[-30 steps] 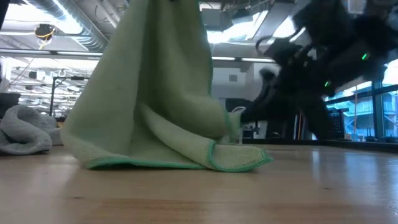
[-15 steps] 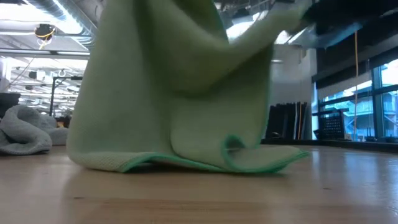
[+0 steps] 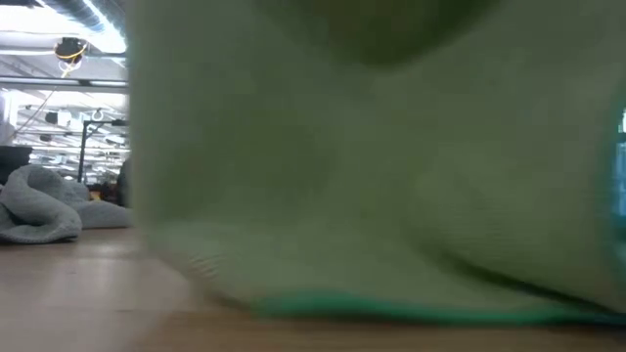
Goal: Fold microfiber towels
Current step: Fold the light green microfiber cloth
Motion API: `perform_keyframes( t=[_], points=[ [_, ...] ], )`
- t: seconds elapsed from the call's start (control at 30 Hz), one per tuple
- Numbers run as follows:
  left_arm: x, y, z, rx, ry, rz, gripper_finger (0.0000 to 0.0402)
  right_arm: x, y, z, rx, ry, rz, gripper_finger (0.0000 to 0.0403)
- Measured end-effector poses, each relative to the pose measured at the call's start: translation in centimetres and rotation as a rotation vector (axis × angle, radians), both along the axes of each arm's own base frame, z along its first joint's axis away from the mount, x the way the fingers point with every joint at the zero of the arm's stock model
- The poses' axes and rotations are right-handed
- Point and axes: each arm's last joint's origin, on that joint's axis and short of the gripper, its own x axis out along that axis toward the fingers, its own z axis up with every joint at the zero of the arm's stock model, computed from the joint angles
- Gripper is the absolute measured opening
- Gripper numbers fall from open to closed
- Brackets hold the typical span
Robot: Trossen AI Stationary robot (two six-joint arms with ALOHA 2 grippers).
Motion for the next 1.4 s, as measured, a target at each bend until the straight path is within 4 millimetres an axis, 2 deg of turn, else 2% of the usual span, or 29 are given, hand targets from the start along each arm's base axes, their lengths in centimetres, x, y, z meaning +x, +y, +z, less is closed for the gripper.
perform_keyframes(
  t=[0.2, 0.33, 0.47, 0.6, 0.73, 0.83, 0.93, 1.03, 1.1, 1.17, 1.3, 1.4],
  points=[
    [-1.2, -1.7, 0.5, 0.057, -0.143, -0.008, 0.0001, -1.5, 2.9, 4.0, 0.004, -0.102, -0.199, 0.0005],
    [-1.6, -1.7, 0.6, 0.127, -0.17, 0.004, 0.0001, -3.1, 3.0, 6.2, -0.038, -0.167, -0.301, 0.0006],
    [-1.3, -0.2, 0.5, 0.246, -0.157, 0.048, 0.0001, -3.5, 1.2, 6.3, -0.111, -0.179, -0.365, 0.0007],
    [-0.2, 1.7, 0.5, 0.319, -0.129, 0.106, 0.0001, -3.0, -2.1, 5.7, -0.111, -0.126, -0.413, 0.0005],
    [1.8, 4.7, 0.0, 0.447, -0.074, 0.177, 0.0001, -2.6, -6.1, 4.9, -0.202, -0.057, -0.518, 0.0005],
    [3.4, 7.4, 0.1, 0.542, -0.035, 0.235, 0.0001, -2.6, -8.7, 5.4, -0.257, -0.068, -0.608, 0.0005],
    [4.5, 9.8, 0.3, 0.556, -0.011, 0.302, 0.0001, -2.8, -9.6, 6.2, -0.227, -0.085, -0.629, 0.0005],
    [4.9, 10.7, -0.1, 0.493, 0.028, 0.318, 0.0002, -2.8, -8.8, 6.3, -0.163, 0.01, -0.529, 0.0005],
    [5.1, 10.8, -1.3, 0.427, 0.067, 0.323, 0.0001, -2.6, -7.8, 5.3, -0.101, 0.114, -0.439, 0.0005],
    [5.2, 10.6, -3.2, 0.38, 0.125, 0.325, 0.0001, -2.2, -6.9, 3.6, -0.053, 0.216, -0.373, 0.0005],
    [5.2, 9.8, -7.8, 0.363, 0.167, 0.311, 0.0003, -1.6, -5.3, -1.9, -0.037, 0.407, -0.283, 0.0005],
    [4.9, 9.0, -11.1, 0.346, 0.189, 0.286, 0.0001, -1.3, -4.6, -5.7, -0.031, 0.445, -0.262, 0.0005]
  ],
)
